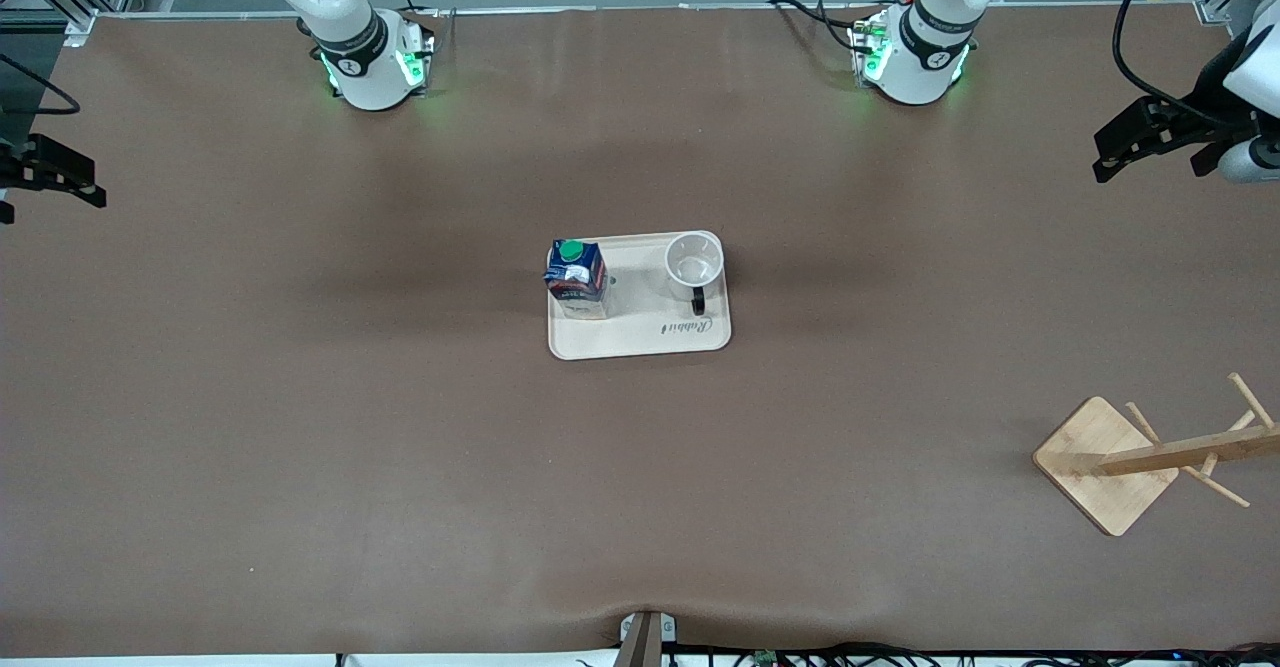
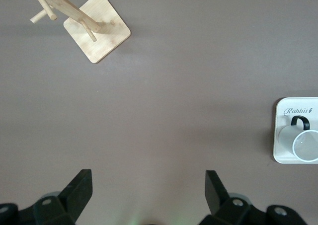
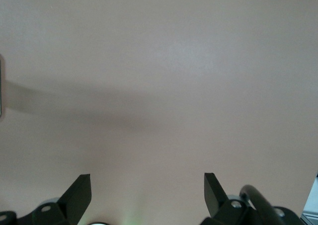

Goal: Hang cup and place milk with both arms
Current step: 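Move the left gripper from rest toward the white mug on the tray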

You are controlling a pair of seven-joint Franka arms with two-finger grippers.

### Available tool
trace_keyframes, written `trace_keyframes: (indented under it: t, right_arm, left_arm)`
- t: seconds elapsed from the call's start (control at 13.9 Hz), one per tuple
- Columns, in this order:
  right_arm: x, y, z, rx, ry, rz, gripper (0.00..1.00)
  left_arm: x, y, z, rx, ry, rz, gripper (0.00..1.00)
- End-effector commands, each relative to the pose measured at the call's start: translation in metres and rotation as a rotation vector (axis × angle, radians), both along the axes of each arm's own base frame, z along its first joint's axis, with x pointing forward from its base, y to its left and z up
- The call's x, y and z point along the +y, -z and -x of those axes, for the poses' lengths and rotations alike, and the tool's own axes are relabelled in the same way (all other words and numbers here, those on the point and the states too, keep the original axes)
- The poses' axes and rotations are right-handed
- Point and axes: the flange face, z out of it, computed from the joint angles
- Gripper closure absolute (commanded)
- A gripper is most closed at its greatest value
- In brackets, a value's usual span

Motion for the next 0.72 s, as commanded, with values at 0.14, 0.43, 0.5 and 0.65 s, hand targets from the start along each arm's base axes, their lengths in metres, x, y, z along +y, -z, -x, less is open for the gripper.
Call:
trace_keyframes:
  t: [0.14, 0.43, 0.5, 0.65]
  right_arm:
    - [0.011, -0.014, -0.003, -0.023, -0.026, 0.015, 0.00]
    - [0.017, -0.010, -0.003, -0.007, -0.041, 0.025, 0.00]
    - [0.017, -0.010, -0.003, -0.004, -0.044, 0.024, 0.00]
    - [0.017, -0.009, -0.004, -0.007, -0.044, 0.025, 0.00]
  left_arm:
    - [0.001, -0.003, -0.003, 0.011, 0.010, 0.012, 0.00]
    - [-0.008, 0.011, -0.013, 0.037, 0.029, 0.014, 0.00]
    - [-0.019, 0.015, -0.013, 0.045, 0.042, 0.012, 0.00]
    - [-0.045, 0.024, -0.010, 0.062, 0.072, 0.006, 0.00]
